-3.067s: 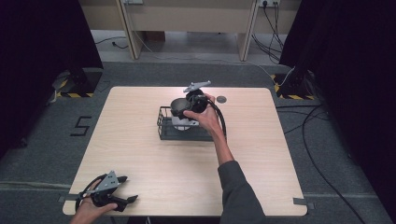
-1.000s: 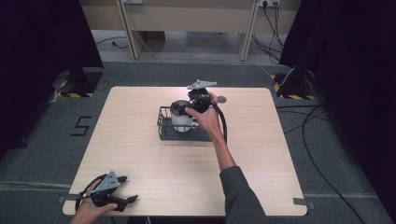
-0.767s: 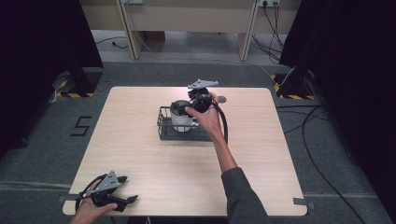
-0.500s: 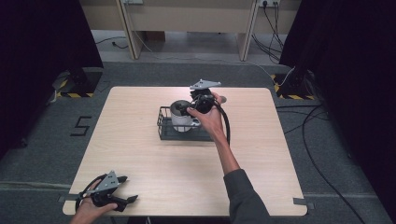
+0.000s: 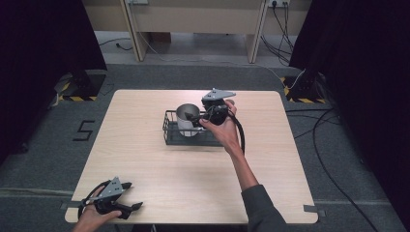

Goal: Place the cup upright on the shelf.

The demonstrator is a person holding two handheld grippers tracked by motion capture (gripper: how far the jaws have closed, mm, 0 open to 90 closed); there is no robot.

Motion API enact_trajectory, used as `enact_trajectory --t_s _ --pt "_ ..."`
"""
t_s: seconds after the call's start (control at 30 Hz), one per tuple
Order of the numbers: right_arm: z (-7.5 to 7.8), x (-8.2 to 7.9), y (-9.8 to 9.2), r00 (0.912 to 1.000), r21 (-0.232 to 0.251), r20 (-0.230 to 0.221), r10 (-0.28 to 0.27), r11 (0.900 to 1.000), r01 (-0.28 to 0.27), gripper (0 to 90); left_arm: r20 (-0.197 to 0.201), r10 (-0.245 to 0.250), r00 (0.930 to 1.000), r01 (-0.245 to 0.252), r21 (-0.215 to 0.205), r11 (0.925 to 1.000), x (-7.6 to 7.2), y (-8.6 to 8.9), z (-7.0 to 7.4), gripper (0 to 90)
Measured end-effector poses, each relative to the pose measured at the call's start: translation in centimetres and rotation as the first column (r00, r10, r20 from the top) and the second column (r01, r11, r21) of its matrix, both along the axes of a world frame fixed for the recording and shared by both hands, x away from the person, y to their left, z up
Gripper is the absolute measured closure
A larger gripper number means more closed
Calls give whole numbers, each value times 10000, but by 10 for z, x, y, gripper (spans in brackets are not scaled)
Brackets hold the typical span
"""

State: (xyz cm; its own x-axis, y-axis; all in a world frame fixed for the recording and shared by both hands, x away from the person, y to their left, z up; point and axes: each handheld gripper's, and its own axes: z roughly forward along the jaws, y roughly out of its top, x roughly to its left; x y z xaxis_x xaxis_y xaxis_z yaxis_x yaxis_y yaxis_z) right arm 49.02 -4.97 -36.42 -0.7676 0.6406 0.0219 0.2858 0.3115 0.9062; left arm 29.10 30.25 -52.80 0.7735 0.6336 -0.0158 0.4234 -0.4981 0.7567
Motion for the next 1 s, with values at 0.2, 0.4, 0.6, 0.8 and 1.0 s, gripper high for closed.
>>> enact_trajectory --t_s 0.2,0.4,0.6,0.8,1.0 --pt "0 -11 -5 10000 -5 51 39 10000 -39 157 -10 -8 10000 8 16 10000 0 0 0 138" --pt "-2 -19 -14 9999 -43 94 -129 9999 129 157 3 11 10000 -11 -20 10000 0 0 0 138" --pt "-4 -29 -25 9998 -80 135 -178 9998 179 158 -5 -6 10000 6 18 10000 0 0 0 138" --pt "-7 -40 -31 9999 -26 84 -94 10000 94 160 -6 -7 10000 7 18 10000 0 0 0 137" --pt "-11 -51 -38 10000 162 72 -6 9999 4 162 -5 -9 10000 9 20 10000 0 0 0 137"
